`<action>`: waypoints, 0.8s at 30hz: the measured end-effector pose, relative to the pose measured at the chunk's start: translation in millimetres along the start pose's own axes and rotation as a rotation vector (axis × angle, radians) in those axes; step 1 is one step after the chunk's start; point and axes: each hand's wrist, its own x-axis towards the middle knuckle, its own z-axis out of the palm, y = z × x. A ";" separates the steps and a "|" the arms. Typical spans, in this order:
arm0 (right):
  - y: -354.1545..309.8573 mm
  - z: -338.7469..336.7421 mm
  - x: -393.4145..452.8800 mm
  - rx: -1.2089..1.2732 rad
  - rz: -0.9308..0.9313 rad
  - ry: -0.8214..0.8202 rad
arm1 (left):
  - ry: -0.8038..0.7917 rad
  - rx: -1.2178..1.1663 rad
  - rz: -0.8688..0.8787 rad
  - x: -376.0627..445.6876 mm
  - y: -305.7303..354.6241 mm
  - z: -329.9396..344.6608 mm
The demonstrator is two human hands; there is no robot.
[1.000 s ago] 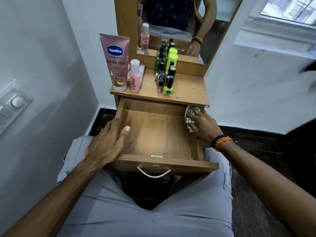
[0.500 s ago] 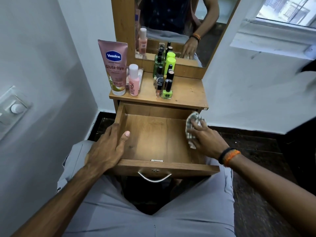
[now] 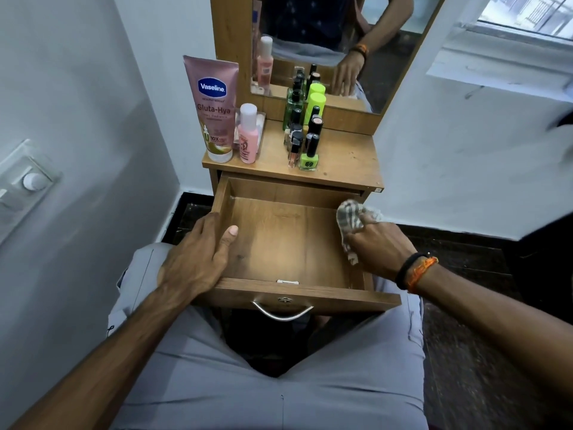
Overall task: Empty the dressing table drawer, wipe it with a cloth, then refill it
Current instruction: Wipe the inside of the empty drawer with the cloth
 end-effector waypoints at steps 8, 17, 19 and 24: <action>-14.8 -19.5 36.0 -0.179 -0.461 -0.515 | -0.005 -0.005 -0.011 -1.4 2.8 -2.7; 5.7 3.0 66.5 -0.381 -0.235 -0.124 | -0.005 0.015 -0.004 -0.5 1.0 -3.2; -2.3 7.5 64.7 -0.356 -0.234 -0.128 | -0.008 0.019 -0.004 -0.4 0.6 -3.2; -30.3 -0.6 58.7 -0.302 -0.214 -0.260 | -0.008 0.032 -0.011 -2.2 2.3 -3.8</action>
